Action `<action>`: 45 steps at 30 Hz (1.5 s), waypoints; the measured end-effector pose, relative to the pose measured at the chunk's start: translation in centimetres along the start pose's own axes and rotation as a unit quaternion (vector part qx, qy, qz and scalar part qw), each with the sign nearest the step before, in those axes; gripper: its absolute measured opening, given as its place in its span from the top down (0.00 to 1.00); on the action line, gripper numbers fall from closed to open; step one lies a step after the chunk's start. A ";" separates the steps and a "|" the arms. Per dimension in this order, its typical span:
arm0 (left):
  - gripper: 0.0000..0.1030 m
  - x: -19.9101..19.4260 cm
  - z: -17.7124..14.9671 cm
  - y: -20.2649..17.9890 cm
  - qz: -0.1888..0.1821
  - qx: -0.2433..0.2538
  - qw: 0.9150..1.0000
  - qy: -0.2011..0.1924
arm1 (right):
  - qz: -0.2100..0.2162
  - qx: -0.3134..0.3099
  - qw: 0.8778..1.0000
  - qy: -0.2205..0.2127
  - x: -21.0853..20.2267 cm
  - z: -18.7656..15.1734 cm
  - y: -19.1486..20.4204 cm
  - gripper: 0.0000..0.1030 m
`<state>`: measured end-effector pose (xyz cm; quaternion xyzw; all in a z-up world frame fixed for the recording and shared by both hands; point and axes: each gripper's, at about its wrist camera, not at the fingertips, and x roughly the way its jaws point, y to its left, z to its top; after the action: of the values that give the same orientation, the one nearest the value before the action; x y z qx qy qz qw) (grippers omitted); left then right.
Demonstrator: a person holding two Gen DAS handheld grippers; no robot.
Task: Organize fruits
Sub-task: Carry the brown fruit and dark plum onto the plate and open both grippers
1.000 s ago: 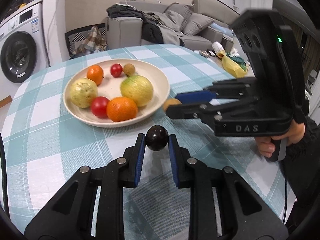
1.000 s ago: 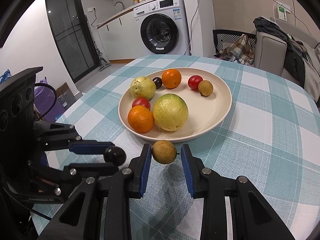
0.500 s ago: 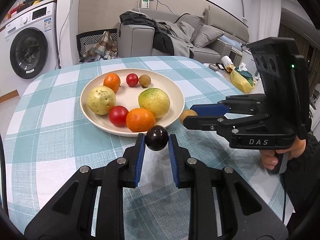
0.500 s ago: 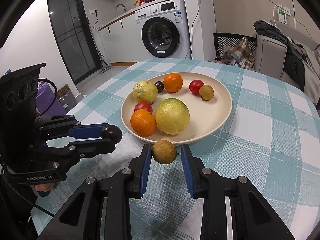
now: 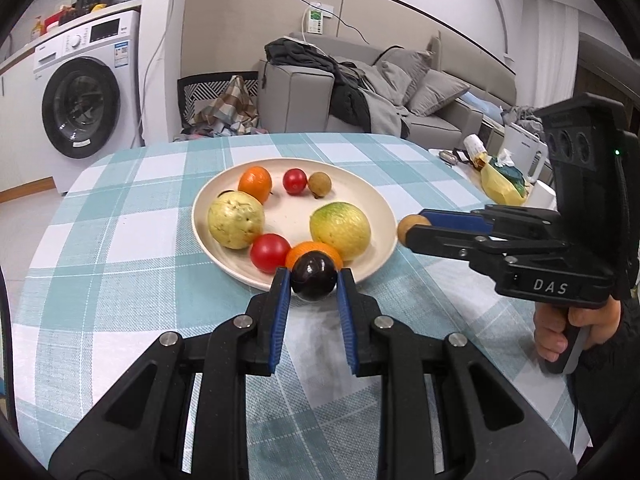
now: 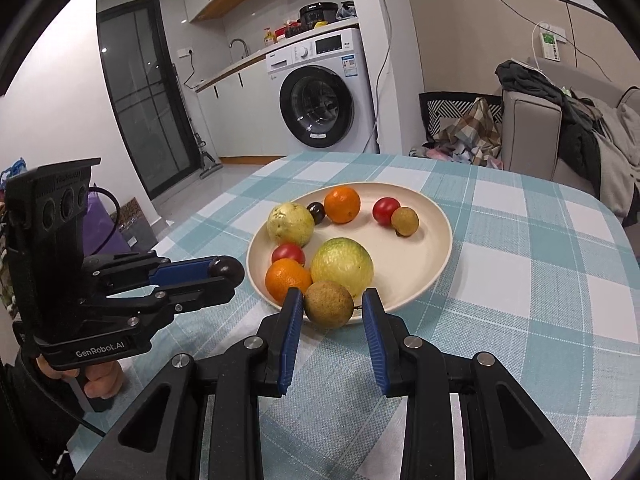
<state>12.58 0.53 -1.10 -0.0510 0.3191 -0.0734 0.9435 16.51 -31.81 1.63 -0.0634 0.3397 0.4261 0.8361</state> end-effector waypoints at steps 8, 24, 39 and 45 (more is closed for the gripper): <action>0.80 0.5 1.1 0.5 0.012 -0.007 1.000 -0.014 | -0.015 0.015 1.000 -0.012 0.0 0.2 -0.6 0.69; 0.80 3.2 2.8 1.4 0.031 -0.008 0.999 -0.009 | -0.037 0.034 0.999 -0.008 1.1 0.8 -1.7 0.69; 0.79 4.7 2.9 1.6 0.039 -0.010 0.999 -0.005 | -0.048 0.036 0.998 -0.005 1.4 0.7 -1.8 0.55; 0.51 3.9 2.7 1.8 0.048 -0.013 0.999 -0.016 | -0.054 0.036 0.998 -0.012 0.7 0.5 -1.7 0.43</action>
<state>17.52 1.76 -1.52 -0.0494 0.3072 -0.0230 0.9501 18.33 -32.24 1.29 -0.0461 0.3411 0.3687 0.8635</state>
